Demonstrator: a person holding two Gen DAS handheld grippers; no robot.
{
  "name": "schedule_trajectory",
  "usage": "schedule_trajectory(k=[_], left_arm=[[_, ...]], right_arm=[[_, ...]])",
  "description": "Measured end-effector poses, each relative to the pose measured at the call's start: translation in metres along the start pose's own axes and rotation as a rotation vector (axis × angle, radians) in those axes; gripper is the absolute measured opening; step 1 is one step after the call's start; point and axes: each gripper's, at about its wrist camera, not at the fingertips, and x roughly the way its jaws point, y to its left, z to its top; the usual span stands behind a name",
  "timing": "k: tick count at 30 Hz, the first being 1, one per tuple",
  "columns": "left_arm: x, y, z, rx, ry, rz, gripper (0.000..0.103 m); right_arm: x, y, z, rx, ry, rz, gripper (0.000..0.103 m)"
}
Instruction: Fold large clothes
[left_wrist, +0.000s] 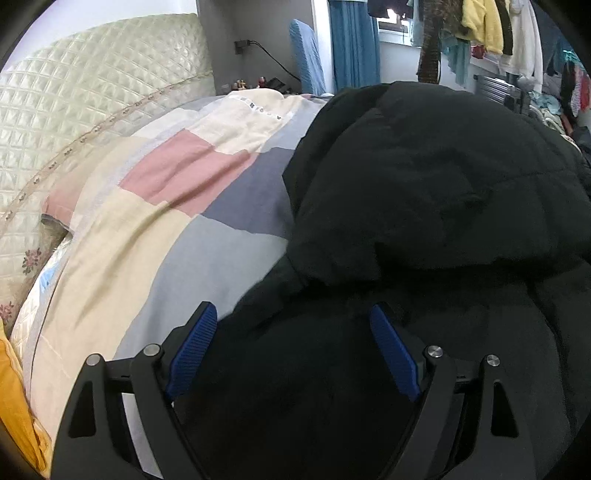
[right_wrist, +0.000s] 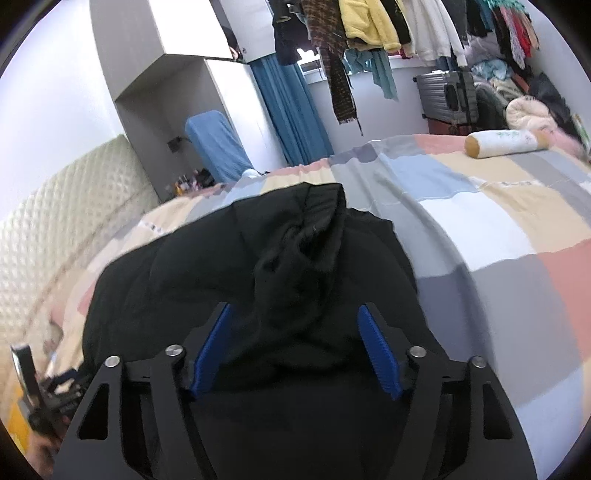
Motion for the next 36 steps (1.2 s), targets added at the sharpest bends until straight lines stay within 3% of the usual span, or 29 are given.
schedule_trajectory(k=[2,7,9,12,18,24,29,31,33,36], left_arm=[[0.008,0.001,0.001,-0.004,0.001,0.012,0.085],[0.023,0.008,0.004,-0.042,-0.006,0.019,0.087],[0.024,0.014,0.005,-0.074,-0.022,0.018,0.087],[0.019,0.025,0.007,-0.126,-0.060,0.030,0.087],[0.014,0.057,0.009,-0.257,-0.091,0.050,0.087],[0.019,0.063,0.008,-0.284,-0.070,0.021,0.087],[0.017,0.060,0.008,-0.265,-0.072,0.031,0.087],[0.018,0.061,0.008,-0.272,-0.065,0.023,0.087],[0.018,0.063,0.006,-0.280,-0.065,0.012,0.087],[0.016,0.061,0.006,-0.277,-0.066,0.012,0.087]], right_arm=[[0.011,-0.001,0.003,0.001,-0.009,0.003,0.063],[0.035,-0.003,0.004,0.014,-0.009,0.001,0.041],[0.038,0.000,0.000,0.002,-0.013,0.002,0.025],[0.034,0.012,0.000,-0.034,-0.032,0.007,0.016],[0.015,0.036,-0.001,-0.067,-0.063,0.092,0.015],[0.043,0.024,-0.016,-0.066,0.018,0.003,0.016],[0.038,0.030,-0.018,-0.101,0.008,-0.028,0.016],[0.031,0.032,-0.019,-0.101,0.008,-0.029,0.020],[0.023,0.031,-0.022,-0.110,0.007,-0.032,0.037],[0.007,0.030,-0.026,-0.158,-0.006,-0.057,0.044]])
